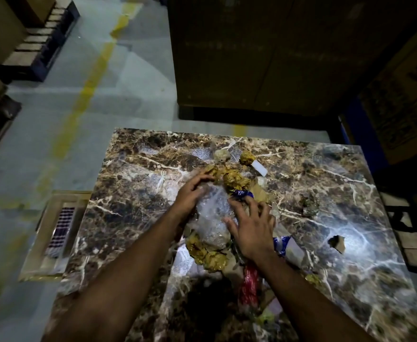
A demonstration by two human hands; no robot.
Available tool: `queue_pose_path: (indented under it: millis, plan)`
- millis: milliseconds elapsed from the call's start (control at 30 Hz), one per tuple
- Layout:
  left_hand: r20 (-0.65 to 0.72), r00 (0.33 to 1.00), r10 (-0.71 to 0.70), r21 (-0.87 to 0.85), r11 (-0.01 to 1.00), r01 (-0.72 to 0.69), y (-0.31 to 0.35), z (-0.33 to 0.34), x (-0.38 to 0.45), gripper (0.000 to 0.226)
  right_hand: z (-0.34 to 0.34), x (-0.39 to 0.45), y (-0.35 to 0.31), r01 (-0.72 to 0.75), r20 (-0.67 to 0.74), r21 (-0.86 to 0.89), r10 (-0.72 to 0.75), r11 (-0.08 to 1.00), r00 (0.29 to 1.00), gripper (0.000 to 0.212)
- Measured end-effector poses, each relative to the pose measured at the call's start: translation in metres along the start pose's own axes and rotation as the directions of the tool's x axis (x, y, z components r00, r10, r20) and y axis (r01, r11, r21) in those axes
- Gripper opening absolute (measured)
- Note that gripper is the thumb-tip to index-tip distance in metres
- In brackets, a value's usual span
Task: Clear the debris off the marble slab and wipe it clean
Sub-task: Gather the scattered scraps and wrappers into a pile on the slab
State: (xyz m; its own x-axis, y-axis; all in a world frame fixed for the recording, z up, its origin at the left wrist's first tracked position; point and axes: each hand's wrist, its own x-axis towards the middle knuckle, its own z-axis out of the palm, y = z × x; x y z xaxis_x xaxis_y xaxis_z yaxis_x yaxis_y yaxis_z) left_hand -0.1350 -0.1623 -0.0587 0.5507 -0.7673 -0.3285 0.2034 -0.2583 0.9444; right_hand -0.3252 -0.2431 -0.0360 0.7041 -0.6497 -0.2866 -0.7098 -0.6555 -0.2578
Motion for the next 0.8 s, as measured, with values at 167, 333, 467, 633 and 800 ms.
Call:
queue_pose_path:
  millis: [167, 333, 467, 633, 800]
  plan:
    - [-0.057, 0.995, 0.086, -0.017, 0.996, -0.087, 0.004, 0.028, -0.027, 0.029, 0.006, 0.002, 0.002, -0.022, 0.028, -0.056, 0.024, 0.998, 0.999, 0.052]
    - [-0.039, 0.951, 0.306, 0.465, 0.848, -0.254, -0.008, 0.050, -0.043, 0.060, 0.015, 0.005, 0.007, -0.085, 0.076, 0.055, 0.081, 0.995, 0.994, 0.060]
    - [-0.127, 0.956, 0.264, 0.504, 0.847, -0.167, -0.020, 0.053, -0.045, 0.061, 0.000, 0.008, 0.012, 0.006, 0.105, 0.075, -0.014, 0.997, 0.994, 0.055]
    - [-0.190, 0.964, 0.184, 0.534, 0.844, -0.056, -0.020, 0.054, -0.040, 0.058, -0.014, 0.008, 0.023, -0.013, 0.135, 0.397, -0.045, 0.918, 0.990, 0.076]
    - [-0.220, 0.956, 0.196, 0.597, 0.802, -0.027, -0.020, 0.058, -0.041, 0.056, -0.019, 0.003, 0.044, 0.074, 0.009, 0.809, -0.139, 0.583, 0.990, 0.116]
